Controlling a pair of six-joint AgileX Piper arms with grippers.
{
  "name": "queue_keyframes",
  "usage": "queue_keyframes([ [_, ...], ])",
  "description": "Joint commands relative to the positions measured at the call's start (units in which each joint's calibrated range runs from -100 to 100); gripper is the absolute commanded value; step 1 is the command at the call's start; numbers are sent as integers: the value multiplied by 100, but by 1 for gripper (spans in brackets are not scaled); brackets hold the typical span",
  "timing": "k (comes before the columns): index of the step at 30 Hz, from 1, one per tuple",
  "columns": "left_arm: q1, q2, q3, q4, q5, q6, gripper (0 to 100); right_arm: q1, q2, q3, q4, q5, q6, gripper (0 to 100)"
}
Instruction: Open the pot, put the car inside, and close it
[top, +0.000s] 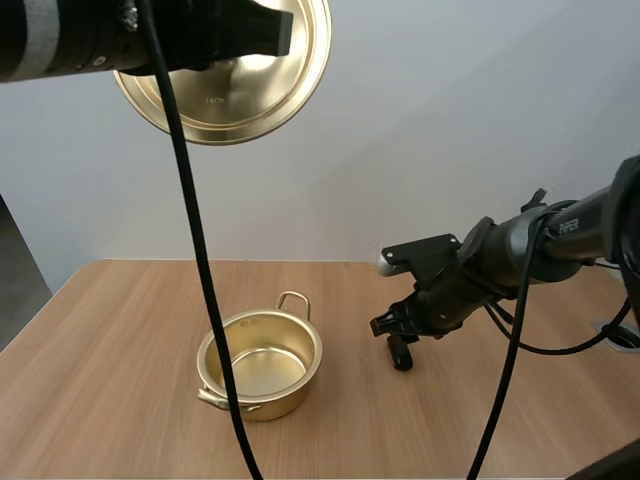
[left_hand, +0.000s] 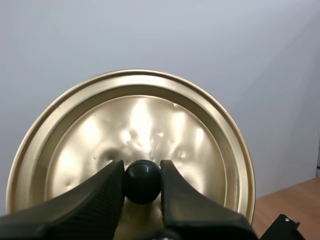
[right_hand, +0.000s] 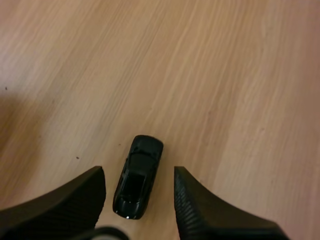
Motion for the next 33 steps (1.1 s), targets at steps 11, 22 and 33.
queue_keyframes([
  [11, 2, 3, 2, -24, 148, -5, 0, 33, 293, 0, 12, -256, -64, 72],
  [22, 11, 3, 2, -24, 149, -5, 0, 33, 983, 0, 396, -272, -509, 50],
  [33, 93, 3, 2, -24, 149, -5, 0, 33, 594, -294, 601, 326, -746, 0],
])
